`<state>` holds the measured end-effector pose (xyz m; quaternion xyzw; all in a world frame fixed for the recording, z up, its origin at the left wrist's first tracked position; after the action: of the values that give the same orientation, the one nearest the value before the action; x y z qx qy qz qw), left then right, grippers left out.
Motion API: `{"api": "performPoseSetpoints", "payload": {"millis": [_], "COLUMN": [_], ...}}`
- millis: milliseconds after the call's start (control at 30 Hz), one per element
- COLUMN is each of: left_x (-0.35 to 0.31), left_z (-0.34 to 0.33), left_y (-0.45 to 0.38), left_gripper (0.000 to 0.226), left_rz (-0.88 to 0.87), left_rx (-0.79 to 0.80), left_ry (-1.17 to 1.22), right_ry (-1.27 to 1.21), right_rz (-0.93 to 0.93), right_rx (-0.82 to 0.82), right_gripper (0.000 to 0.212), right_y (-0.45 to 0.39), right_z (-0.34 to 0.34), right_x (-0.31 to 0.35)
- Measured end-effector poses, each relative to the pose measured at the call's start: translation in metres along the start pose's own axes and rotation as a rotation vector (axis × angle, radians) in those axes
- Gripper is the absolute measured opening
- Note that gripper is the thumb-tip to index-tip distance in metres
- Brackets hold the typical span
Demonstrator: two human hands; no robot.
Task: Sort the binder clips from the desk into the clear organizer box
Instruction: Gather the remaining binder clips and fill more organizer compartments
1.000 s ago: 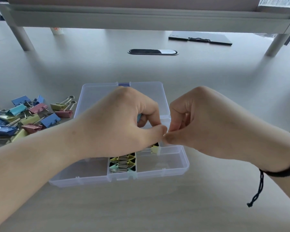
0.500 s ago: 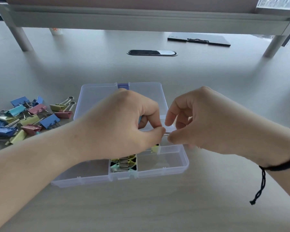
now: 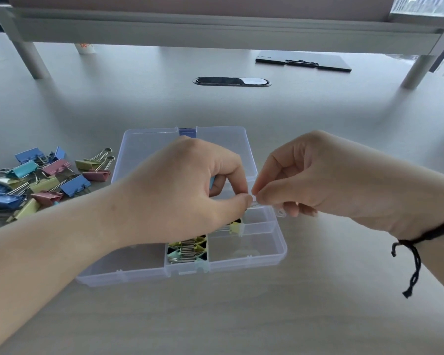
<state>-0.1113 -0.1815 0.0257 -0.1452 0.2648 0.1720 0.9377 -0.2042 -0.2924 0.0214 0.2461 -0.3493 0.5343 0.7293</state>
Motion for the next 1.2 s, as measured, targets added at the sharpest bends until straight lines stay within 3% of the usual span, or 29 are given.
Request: {"api": "performPoseSetpoints", "payload": {"millis": [300, 433, 633, 733, 867, 1067, 1200], "left_x": [-0.001, -0.005, -0.010, -0.007, -0.008, -0.003, 0.004], "left_z": [0.026, 0.025, 0.011, 0.005, 0.003, 0.005, 0.011], "left_y": [-0.005, -0.005, -0.006, -0.006, -0.004, -0.006, -0.008], "left_gripper": [0.023, 0.026, 0.047, 0.057, 0.052, 0.034, 0.032], "left_rz": [-0.031, -0.023, 0.085, 0.193, 0.254, 0.299, 0.314], "left_rx": [-0.223, -0.163, 0.051, 0.183, 0.301, 0.297, 0.224], "left_ry": [0.195, 0.301, 0.662, 0.863, 1.026, 1.033, 0.969], "right_ry": [-0.244, -0.227, -0.265, -0.235, -0.082, 0.092, -0.085], "right_rz": [0.306, 0.497, 0.567, 0.546, 0.534, 0.576, 0.525], "right_rx": [-0.235, -0.191, -0.199, -0.165, -0.173, -0.288, -0.380], "right_gripper": [0.004, 0.018, 0.030, 0.025, 0.015, 0.016, 0.014], "right_y": [-0.003, 0.005, 0.001, -0.001, 0.001, 0.005, 0.004], "right_z": [0.011, -0.005, -0.012, -0.011, -0.003, 0.007, 0.018], "right_x": [0.015, 0.032, 0.031, 0.029, 0.028, 0.034, 0.028]}}
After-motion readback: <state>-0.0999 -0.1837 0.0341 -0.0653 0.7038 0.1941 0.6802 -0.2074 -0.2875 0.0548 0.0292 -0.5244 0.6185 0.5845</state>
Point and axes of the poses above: each hand's wrist, its own y-axis away from the middle knuckle, its own z-axis out of the back of the hand, x = y × z, the point moved 6 cm from there along -y, towards the middle knuckle, and after that the axes turned 12 degrees about z, right-handed, at the moved point
